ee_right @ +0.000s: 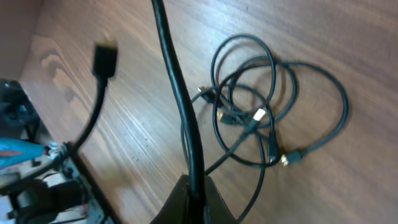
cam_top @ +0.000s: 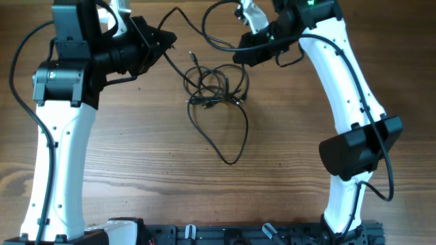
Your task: Untangle cables
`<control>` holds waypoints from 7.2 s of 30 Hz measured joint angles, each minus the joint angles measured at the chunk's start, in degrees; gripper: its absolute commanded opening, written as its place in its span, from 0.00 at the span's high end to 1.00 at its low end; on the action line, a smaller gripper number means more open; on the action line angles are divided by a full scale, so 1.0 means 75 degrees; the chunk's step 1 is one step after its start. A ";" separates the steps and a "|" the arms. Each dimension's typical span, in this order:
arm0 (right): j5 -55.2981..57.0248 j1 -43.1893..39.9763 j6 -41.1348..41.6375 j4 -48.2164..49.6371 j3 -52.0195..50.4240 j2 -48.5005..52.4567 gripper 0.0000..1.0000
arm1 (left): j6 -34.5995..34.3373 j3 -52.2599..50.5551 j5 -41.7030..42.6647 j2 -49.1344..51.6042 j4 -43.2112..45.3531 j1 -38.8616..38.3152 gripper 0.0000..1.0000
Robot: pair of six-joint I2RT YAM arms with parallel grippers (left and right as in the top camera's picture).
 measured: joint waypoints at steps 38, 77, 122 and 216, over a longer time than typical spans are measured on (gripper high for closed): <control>0.0667 -0.6158 0.3404 0.2821 0.0143 -0.0691 0.96 | 0.0227 0.0000 -0.1247 0.0000 -0.0717 0.0012 0.00; 0.2795 -0.5863 0.2002 0.3197 0.0143 0.2037 0.03 | 0.0227 0.0000 -0.1250 0.0003 -0.0740 0.0012 0.00; 0.0146 -0.0079 0.4797 0.4436 -0.5249 -0.0542 0.12 | 0.0227 0.0000 -0.4418 0.1116 -0.2684 0.0265 0.03; 0.3378 0.0781 0.3337 0.1434 -0.0740 -0.2766 0.96 | 0.1355 0.0000 -0.0358 0.4436 0.2090 -0.2381 0.65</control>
